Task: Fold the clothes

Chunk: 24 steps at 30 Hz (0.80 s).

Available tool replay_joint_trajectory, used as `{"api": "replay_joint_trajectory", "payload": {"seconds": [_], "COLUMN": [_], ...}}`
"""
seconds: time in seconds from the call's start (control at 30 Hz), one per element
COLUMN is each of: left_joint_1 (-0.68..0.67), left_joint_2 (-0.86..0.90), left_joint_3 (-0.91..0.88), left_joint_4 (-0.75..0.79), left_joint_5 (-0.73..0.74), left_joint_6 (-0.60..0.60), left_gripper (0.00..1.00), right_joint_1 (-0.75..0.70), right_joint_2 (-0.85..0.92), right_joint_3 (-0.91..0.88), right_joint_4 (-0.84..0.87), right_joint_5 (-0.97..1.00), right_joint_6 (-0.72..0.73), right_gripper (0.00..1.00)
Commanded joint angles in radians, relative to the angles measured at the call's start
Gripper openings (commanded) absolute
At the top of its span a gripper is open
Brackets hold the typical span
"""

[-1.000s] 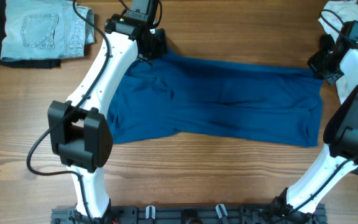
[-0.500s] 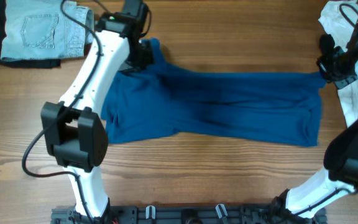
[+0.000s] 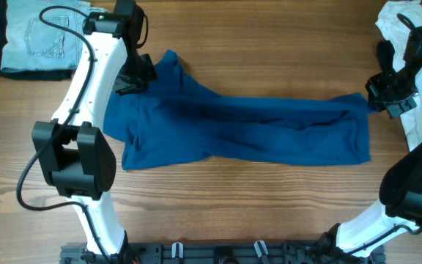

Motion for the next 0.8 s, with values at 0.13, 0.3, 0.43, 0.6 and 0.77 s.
{"api": "replay_joint_trajectory", "payload": {"seconds": [0.13,0.3,0.43,0.6,0.77], "left_joint_1": [0.014,0.014,0.014,0.014,0.014], "left_joint_2": [-0.014,-0.011,-0.011,-0.011,-0.011], "left_joint_3": [-0.020,-0.033,-0.040,-0.040,-0.040], "left_joint_4": [-0.004,-0.002,-0.017,-0.053,-0.112], "left_joint_5": [0.032,0.040,0.040,0.040,0.039], "left_joint_6": [0.002,0.002,0.002,0.002,0.002], "left_gripper": [0.04,0.04,0.04,0.04,0.04], "right_joint_1": [0.013,0.013,0.015,0.041,0.049], "right_joint_2": [-0.055,-0.161,-0.219,-0.220,-0.220], "right_joint_3": [-0.011,-0.011,-0.011,-0.050,-0.162], "right_joint_4": [-0.085,-0.118,-0.141,-0.161,-0.132], "right_joint_5": [0.110,0.230,0.214,0.198,0.197], "right_joint_6": [0.163,0.231,0.230,0.231,0.244], "right_gripper": [0.04,0.04,0.04,0.04,0.04]}}
